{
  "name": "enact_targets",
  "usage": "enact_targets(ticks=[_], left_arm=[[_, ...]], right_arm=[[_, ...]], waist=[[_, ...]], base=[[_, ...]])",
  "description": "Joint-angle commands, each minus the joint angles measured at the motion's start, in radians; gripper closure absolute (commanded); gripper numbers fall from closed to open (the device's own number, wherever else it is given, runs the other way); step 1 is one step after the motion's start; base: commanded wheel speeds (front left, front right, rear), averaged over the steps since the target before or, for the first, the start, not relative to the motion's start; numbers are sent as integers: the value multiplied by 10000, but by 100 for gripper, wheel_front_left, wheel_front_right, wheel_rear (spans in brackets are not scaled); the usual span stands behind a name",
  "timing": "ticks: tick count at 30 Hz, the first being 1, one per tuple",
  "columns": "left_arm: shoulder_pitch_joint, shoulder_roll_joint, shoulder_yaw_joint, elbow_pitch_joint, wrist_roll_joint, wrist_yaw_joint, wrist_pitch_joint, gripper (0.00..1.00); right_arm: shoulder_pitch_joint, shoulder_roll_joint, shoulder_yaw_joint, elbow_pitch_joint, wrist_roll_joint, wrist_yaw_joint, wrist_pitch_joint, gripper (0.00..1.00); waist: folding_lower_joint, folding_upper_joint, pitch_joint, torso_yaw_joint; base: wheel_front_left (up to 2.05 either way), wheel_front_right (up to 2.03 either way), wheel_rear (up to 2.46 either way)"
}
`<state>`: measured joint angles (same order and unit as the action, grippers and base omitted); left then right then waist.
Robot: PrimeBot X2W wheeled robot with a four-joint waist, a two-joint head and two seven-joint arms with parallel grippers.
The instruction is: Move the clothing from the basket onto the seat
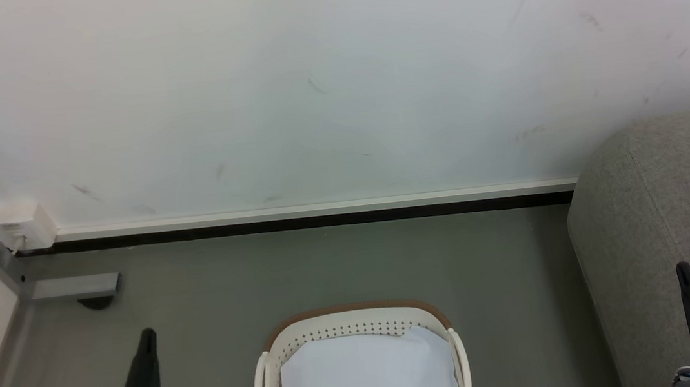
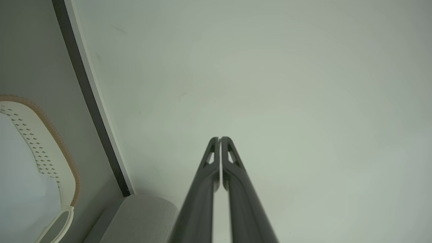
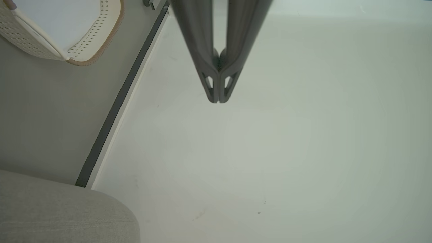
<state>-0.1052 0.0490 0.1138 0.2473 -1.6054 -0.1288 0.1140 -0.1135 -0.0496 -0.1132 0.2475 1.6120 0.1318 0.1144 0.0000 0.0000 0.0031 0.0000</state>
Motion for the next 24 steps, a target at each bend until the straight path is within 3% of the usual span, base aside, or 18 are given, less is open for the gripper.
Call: enact_targets(ticks=[1,24], left_arm=[[-71,20,21,-38,-134,-49,43,100],[-69,20,19,-40,-136,-47,41,100]], right_arm=[[100,4,-44,-61,17,-21,32,100],[100,4,-42,-62,18,-21,30,100]], waist=[[0,0,0,0],[0,0,0,0]], base=[[0,0,0],[0,0,0]])
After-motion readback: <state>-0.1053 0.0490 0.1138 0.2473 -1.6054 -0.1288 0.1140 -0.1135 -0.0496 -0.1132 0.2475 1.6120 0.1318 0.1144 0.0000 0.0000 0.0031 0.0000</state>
